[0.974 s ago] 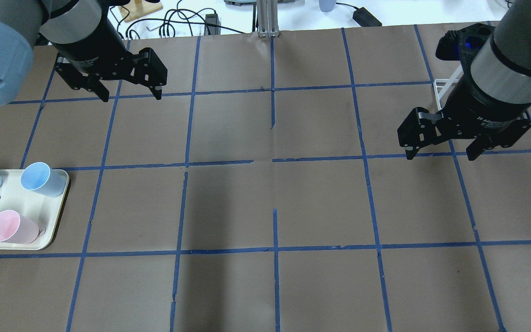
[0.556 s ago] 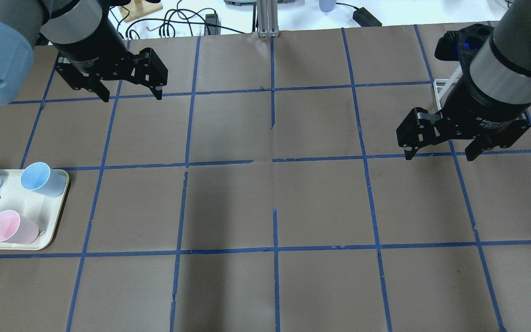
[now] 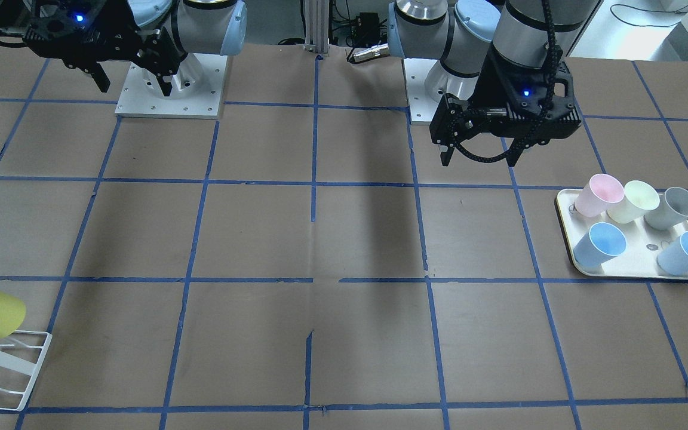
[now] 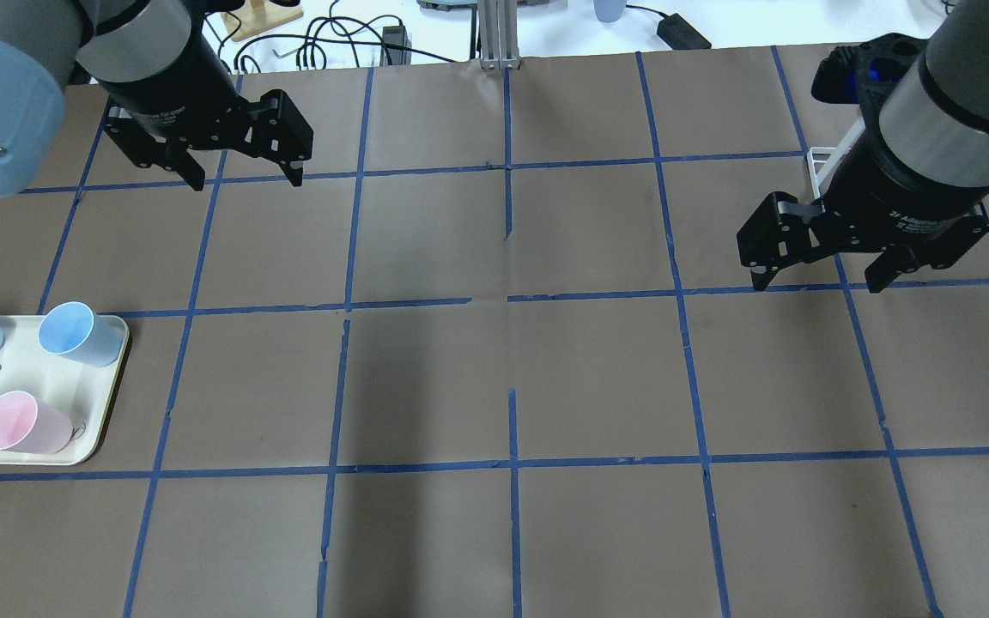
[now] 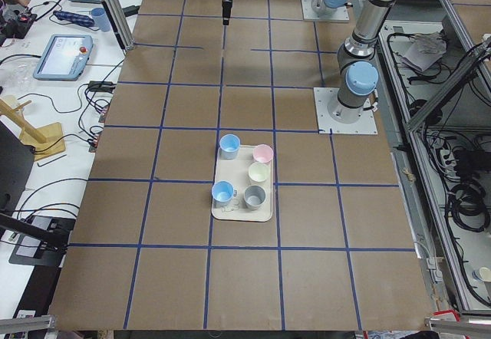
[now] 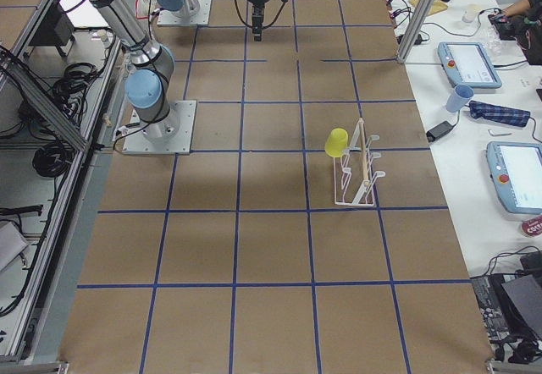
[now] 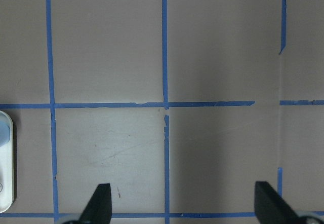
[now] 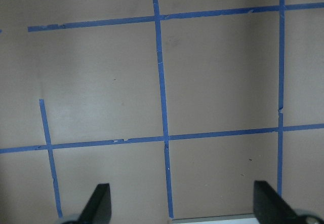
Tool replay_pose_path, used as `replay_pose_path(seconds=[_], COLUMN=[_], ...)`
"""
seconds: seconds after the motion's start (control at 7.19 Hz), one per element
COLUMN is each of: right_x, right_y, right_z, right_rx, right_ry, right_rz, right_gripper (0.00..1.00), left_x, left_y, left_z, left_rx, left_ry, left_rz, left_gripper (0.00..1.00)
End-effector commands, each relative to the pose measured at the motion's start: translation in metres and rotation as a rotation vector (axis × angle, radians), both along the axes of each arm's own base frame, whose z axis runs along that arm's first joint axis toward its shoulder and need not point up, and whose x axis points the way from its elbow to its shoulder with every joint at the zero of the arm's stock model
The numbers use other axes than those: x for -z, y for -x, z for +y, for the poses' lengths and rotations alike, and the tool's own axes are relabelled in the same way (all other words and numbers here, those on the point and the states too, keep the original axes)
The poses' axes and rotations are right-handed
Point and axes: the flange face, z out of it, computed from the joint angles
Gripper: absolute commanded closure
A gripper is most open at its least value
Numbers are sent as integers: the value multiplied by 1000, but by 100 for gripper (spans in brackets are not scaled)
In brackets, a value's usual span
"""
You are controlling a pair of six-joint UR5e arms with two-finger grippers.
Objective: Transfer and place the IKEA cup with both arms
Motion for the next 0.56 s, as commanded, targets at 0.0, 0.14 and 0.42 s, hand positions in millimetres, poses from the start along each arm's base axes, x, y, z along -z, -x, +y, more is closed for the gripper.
replay_pose_path(seconds=[0.0, 0.14, 0.42], right_x=[-6, -1, 17], right_y=[0, 0, 5], right_z=[-4, -6, -35], right_rx=[-4, -6, 3], right_ry=[13, 0, -45], right_rz=[0, -2, -6], right_gripper=[0, 0, 0], left_x=[0, 1, 1], left_y=[-1, 0, 0], left_z=[0, -1, -1], left_rx=[-6, -5, -6], left_ry=[0, -2, -2], left_rz=[-2, -2, 1], left_gripper=[0, 0, 0])
